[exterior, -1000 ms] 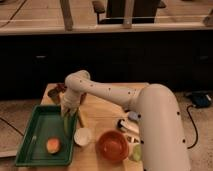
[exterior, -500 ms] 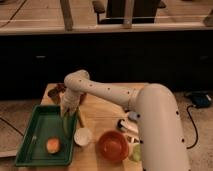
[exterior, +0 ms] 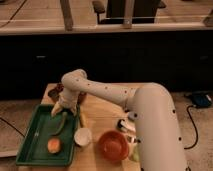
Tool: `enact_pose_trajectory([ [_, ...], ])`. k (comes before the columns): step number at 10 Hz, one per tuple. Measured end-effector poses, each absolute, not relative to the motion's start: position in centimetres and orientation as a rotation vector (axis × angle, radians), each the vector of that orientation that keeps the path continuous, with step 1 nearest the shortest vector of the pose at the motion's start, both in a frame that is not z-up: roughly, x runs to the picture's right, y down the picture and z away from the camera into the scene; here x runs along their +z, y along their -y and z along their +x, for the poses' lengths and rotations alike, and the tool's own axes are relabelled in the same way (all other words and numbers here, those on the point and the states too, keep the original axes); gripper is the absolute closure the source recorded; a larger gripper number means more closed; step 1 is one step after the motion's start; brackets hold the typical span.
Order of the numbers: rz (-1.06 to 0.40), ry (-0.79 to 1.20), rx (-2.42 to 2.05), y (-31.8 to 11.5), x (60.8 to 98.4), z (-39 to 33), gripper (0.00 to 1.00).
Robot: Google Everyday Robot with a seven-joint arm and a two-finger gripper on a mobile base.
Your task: Place pepper in tray
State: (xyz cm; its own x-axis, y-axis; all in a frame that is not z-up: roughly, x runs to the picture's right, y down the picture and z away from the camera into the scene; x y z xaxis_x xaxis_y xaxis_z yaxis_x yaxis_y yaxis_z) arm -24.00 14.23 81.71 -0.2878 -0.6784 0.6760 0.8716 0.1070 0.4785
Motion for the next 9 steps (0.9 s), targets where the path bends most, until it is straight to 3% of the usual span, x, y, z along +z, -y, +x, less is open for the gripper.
enact_pose_trajectory([
  [9, -0.209, 1.096, -1.59, -13.9, 81.4, -25.9, 0.2],
])
